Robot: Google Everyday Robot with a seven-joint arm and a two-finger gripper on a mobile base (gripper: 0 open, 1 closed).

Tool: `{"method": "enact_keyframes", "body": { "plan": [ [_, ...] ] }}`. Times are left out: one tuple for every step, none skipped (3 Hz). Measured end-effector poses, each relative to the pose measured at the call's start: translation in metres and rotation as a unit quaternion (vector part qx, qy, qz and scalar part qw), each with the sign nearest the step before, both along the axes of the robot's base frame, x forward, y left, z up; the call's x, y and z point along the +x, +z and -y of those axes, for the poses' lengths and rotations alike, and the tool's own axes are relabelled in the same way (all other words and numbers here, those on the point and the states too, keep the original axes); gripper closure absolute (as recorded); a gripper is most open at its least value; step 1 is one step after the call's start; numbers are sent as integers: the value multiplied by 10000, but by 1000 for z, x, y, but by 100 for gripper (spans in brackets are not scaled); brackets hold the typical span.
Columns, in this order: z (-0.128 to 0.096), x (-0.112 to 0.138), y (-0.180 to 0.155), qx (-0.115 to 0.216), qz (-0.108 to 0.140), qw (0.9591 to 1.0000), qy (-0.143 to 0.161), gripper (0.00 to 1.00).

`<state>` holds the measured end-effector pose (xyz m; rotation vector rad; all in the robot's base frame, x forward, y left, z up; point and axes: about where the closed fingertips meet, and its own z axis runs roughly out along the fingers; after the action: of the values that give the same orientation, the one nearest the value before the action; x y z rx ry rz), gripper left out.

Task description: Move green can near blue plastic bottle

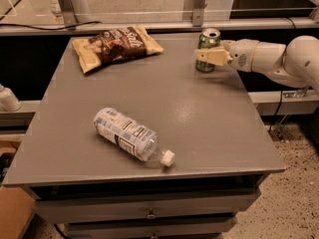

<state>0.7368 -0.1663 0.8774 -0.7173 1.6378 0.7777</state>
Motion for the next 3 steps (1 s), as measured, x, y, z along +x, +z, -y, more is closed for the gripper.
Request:
{"method": "enact_keyframes", "body": {
  "plan": [
    [0, -1, 3, 2, 33, 10000, 19, 65],
    [3, -9, 15, 14, 0, 10000, 98, 87],
    [4, -32, 40, 17, -7, 9998, 223, 100]
  ]
}}
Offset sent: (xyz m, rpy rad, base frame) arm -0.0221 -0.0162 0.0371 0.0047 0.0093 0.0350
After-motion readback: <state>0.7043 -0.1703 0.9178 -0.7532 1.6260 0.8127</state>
